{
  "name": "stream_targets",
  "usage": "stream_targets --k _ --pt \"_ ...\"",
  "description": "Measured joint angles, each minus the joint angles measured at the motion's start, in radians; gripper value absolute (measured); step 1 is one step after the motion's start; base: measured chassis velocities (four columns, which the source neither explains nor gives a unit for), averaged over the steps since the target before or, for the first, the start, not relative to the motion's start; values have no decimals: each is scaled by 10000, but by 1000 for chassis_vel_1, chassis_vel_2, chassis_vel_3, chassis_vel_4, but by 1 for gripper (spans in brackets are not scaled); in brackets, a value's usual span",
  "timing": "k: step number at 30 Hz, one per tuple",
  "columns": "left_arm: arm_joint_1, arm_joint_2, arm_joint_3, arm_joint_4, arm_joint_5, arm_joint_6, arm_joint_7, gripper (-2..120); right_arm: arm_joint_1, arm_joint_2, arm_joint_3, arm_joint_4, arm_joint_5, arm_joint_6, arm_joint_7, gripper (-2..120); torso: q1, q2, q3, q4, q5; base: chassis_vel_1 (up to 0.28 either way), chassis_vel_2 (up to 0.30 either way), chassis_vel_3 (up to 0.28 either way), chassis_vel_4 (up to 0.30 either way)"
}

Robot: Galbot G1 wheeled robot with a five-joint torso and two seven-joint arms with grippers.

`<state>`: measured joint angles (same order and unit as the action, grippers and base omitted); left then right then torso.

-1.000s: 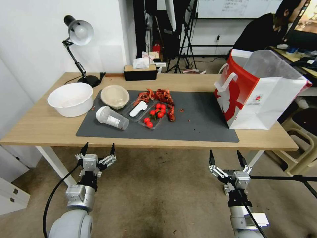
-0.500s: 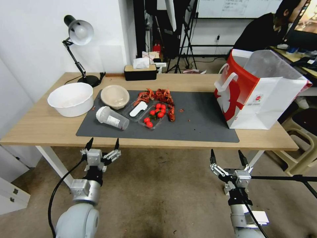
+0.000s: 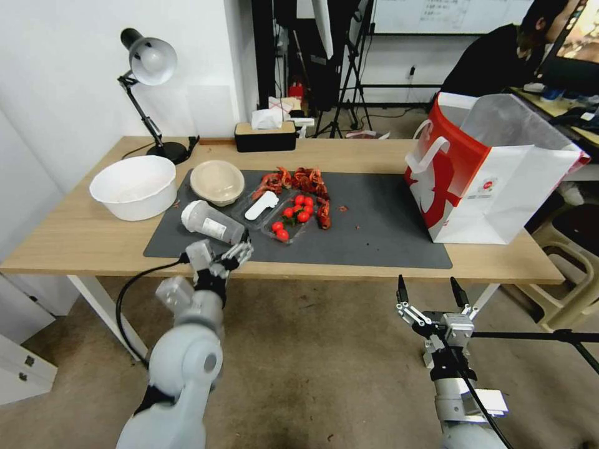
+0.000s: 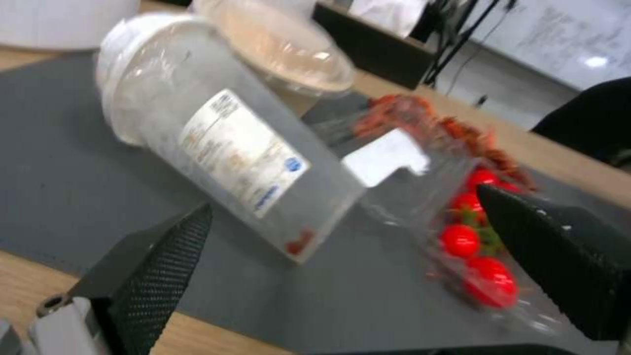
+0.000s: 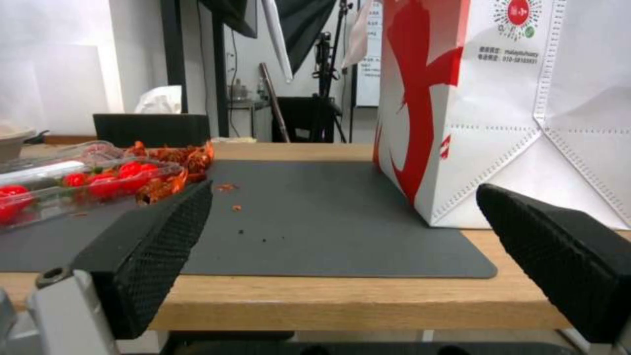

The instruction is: Pick up the trash from the table and place it into the takeout bag.

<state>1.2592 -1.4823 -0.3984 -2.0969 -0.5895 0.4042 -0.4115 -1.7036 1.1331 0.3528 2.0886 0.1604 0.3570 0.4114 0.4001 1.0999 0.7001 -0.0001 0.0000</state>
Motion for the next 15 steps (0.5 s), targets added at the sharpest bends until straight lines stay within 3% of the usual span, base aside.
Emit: stream_targets --k 7,15 --pt "-949 142 -19 790 -471 402 -983 100 72 57 9 51 -25 -138 25 100 0 0 0 1 -1 0 0 0 0" --pt "-1263 172 93 1215 -445 438 -1194 100 186 149 -33 31 -57 -225 27 100 0 0 0 1 0 0 0 0 0"
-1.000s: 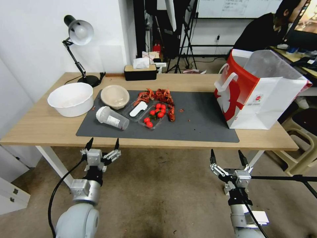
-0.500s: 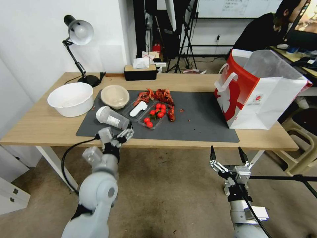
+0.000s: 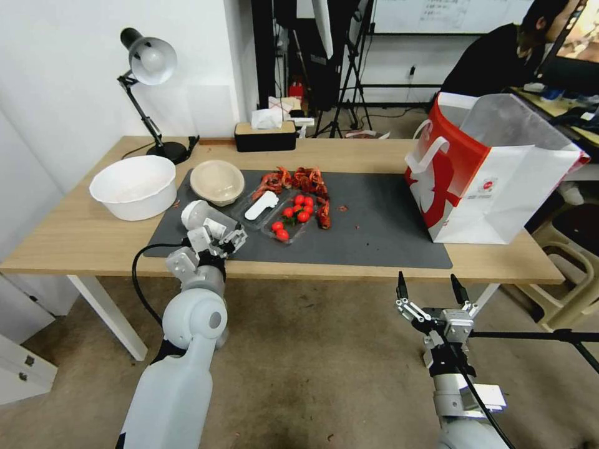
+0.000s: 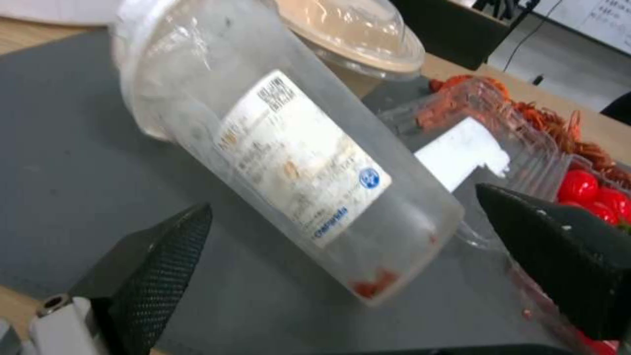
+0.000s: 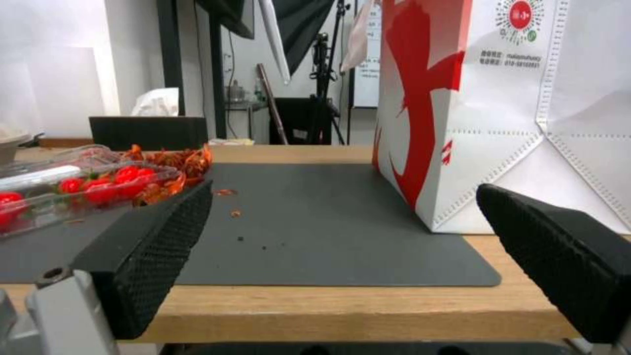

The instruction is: Pick up the trash from the table and place it into the takeout bag.

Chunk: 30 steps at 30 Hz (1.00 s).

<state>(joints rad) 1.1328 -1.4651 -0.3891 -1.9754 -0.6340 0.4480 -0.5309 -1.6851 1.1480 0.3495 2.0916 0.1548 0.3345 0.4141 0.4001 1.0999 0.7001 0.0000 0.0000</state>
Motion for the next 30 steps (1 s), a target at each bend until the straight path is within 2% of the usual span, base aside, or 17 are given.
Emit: stream_targets --k 20,30 --pt "-817 213 219 858 292 69 -174 100 -34 138 0 32 -72 -18 33 100 0 2 -2 -1 1 0 0 0 0" --pt "-1199 552 201 1320 317 174 -294 99 -32 234 -5 -27 -112 -18 42 100 -1 2 -1 0 0 0 0 0 0"
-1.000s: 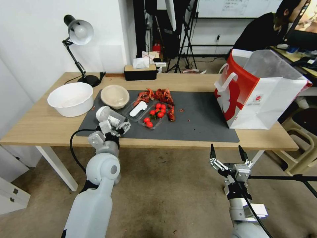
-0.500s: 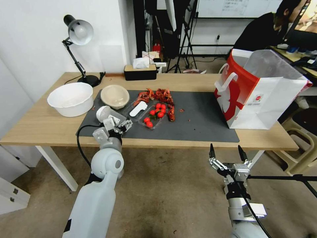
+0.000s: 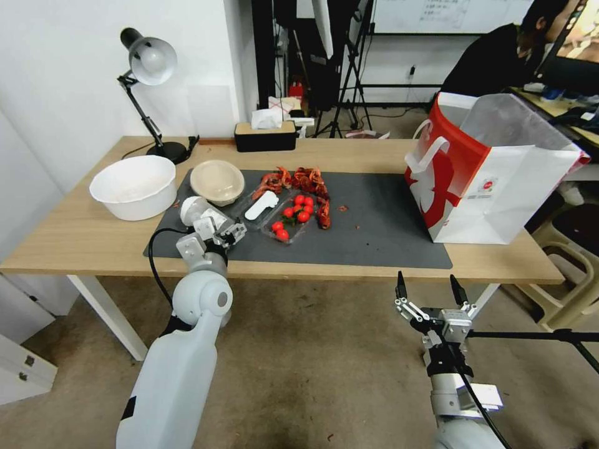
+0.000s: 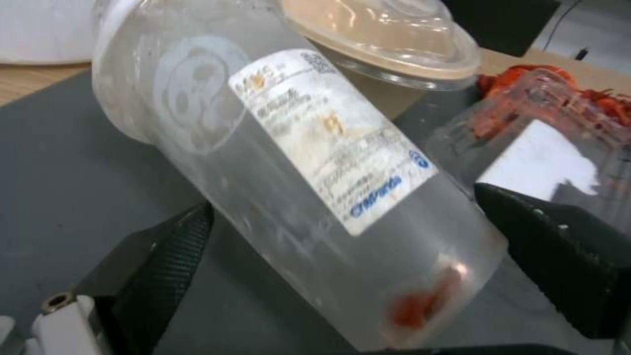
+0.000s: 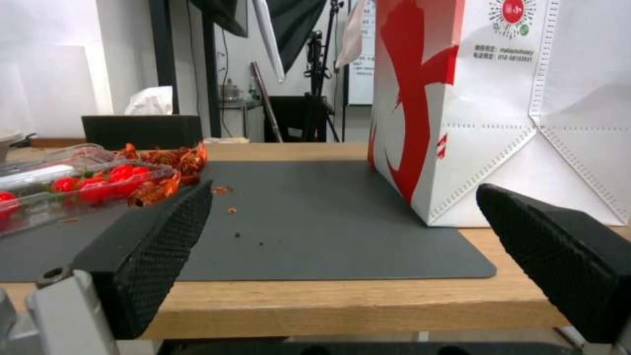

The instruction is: Pick up the trash from the table and place it into the takeout bag.

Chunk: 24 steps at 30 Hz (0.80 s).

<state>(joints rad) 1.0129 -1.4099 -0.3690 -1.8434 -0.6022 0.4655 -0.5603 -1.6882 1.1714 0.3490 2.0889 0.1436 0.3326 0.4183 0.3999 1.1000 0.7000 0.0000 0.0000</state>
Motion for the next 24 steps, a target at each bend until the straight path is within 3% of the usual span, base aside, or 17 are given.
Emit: stream_targets --k 5,15,24 --pt "-67 113 -105 96 20 -6 -1 93 14 18 -4 -21 -4 0 4 100 0 0 0 0 -1 0 0 0 0" --pt "-4 392 -584 166 113 -42 30 62 27 48 -36 -57 -33 1 6 99 0 0 0 0 -1 0 0 0 0" --pt "190 553 -802 96 244 -125 106 53 21 68 -91 -58 -84 11 6 99 0 0 0 0 1 0 0 0 0"
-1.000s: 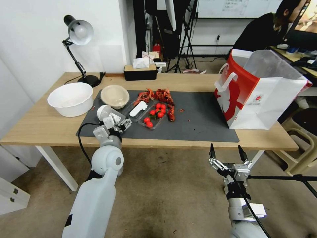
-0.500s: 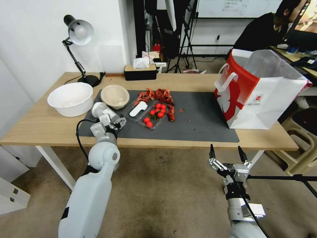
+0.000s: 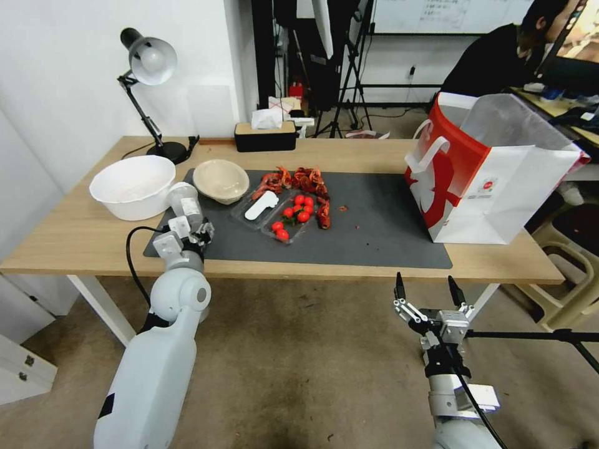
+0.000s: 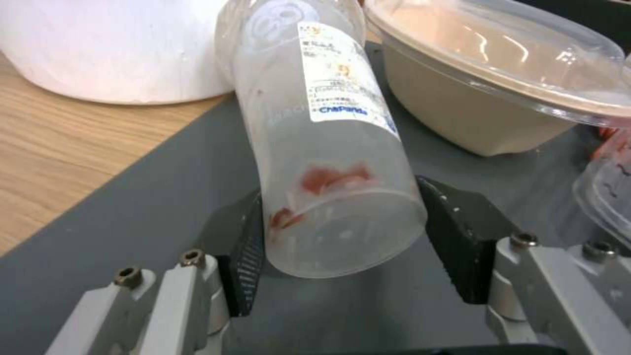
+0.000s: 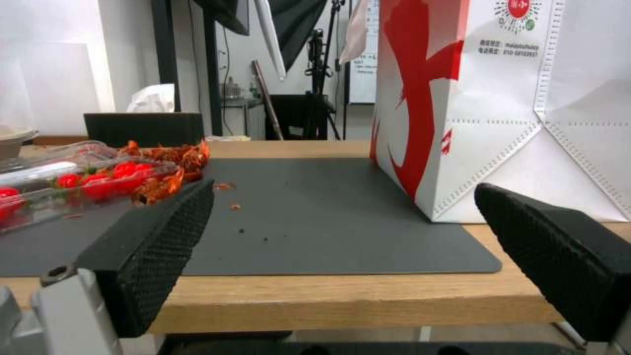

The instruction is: Pick up the trash from the table and place it into the takeout bag.

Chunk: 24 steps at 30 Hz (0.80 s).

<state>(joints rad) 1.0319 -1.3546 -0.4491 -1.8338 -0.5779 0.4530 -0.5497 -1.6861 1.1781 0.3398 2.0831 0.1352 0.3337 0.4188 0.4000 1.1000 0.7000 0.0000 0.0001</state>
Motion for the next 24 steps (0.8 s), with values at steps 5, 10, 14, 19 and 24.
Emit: stream_targets --k 5,10,14,19,24 --pt "267 150 -52 -212 73 -160 360 53 13 8 -67 7 -24 0 10 99 0 0 0 1 -3 0 0 0 0" --pt "639 313 -87 -586 120 -287 902 53 39 13 -97 14 -49 0 25 99 0 0 0 1 0 0 0 0 0" --pt "932 403 -90 -879 159 -458 1377 53 48 13 -101 15 -56 -1 35 99 0 0 0 0 -2 0 0 0 0" --pt "1235 598 -118 -1555 207 -961 2404 53 41 12 -106 16 -68 -4 50 99 -1 0 0 1 -1 0 0 0 0" --pt "1078 1195 129 -1979 -1 -1729 3400 53 23 17 -109 68 -92 -5 56 99 -1 0 0 2 -2 0 0 0 0"
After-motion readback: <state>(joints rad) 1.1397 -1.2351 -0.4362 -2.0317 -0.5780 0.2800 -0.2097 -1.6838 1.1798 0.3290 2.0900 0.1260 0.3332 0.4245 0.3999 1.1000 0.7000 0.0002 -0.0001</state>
